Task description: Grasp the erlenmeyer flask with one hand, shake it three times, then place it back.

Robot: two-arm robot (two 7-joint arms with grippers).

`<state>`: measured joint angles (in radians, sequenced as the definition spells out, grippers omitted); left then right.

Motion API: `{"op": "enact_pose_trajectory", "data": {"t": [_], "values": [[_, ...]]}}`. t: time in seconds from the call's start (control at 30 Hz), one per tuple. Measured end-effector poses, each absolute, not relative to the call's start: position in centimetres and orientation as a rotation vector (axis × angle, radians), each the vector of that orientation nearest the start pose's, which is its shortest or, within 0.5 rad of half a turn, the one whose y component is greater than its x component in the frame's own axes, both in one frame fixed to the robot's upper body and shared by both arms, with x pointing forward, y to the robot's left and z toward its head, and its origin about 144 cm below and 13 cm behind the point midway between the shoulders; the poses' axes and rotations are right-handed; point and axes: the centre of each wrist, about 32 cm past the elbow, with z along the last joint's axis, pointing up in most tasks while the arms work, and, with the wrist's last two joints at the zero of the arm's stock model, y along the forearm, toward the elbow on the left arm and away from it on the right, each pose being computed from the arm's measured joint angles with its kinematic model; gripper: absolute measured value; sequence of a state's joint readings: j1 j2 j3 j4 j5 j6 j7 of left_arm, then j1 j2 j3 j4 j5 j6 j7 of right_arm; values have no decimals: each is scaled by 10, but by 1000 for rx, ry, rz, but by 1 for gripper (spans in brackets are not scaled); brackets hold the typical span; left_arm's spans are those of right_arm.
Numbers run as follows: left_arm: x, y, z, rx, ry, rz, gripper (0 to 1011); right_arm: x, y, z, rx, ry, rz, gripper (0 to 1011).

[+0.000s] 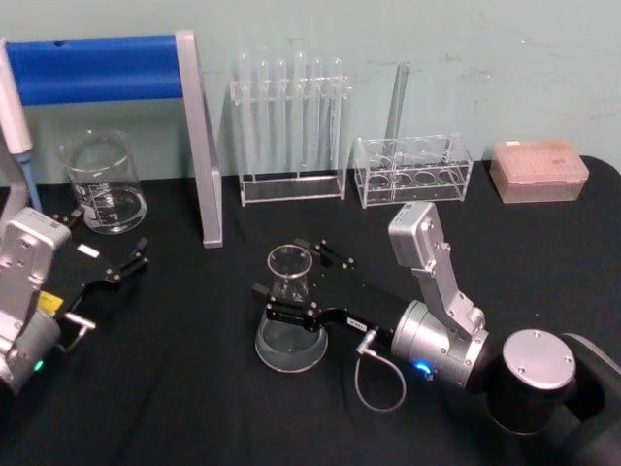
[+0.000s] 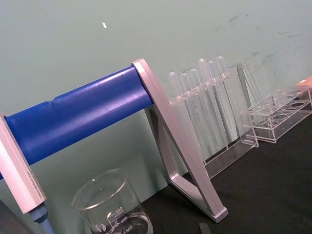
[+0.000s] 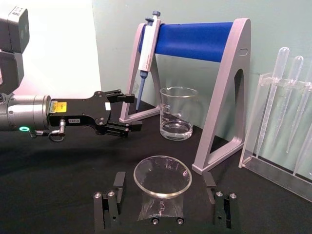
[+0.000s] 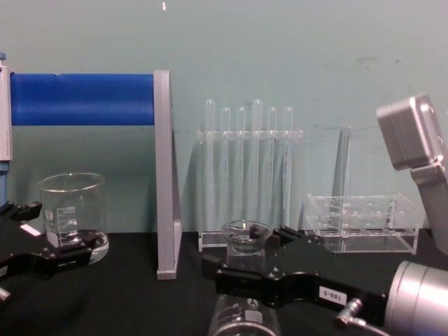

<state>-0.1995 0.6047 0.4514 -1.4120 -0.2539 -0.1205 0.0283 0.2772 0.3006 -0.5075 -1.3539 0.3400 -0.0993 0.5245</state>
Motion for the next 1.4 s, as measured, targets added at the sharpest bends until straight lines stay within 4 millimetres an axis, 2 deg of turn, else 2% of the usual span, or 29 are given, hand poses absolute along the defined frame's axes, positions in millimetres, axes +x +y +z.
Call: {"op": "enact_pose_trajectory", "data": {"t": [0.23, 0.3, 0.37, 0.4, 0.63, 1.03, 1.4], "values": [[489, 310, 1140, 304, -285, 1248, 1001, 508, -188, 1137, -40, -36, -639, 861], [489, 310, 1140, 304, -285, 1248, 1001, 508, -188, 1137, -40, -36, -639, 765], [489, 310, 1140, 304, -285, 1248, 1001, 508, -188, 1137, -40, -36, -640, 734], [489, 310, 1140, 305, -285, 1248, 1001, 508, -188, 1137, -40, -36, -640, 669], [489, 310, 1140, 304, -285, 1248, 1001, 508, -188, 1137, -39, -36, -639, 460], [489, 310, 1140, 305, -285, 1248, 1001, 508, -190, 1141, -41, -49, -635, 449], [489, 310, 1140, 305, -285, 1248, 1001, 507, -192, 1173, -9, -93, -621, 449]]}}
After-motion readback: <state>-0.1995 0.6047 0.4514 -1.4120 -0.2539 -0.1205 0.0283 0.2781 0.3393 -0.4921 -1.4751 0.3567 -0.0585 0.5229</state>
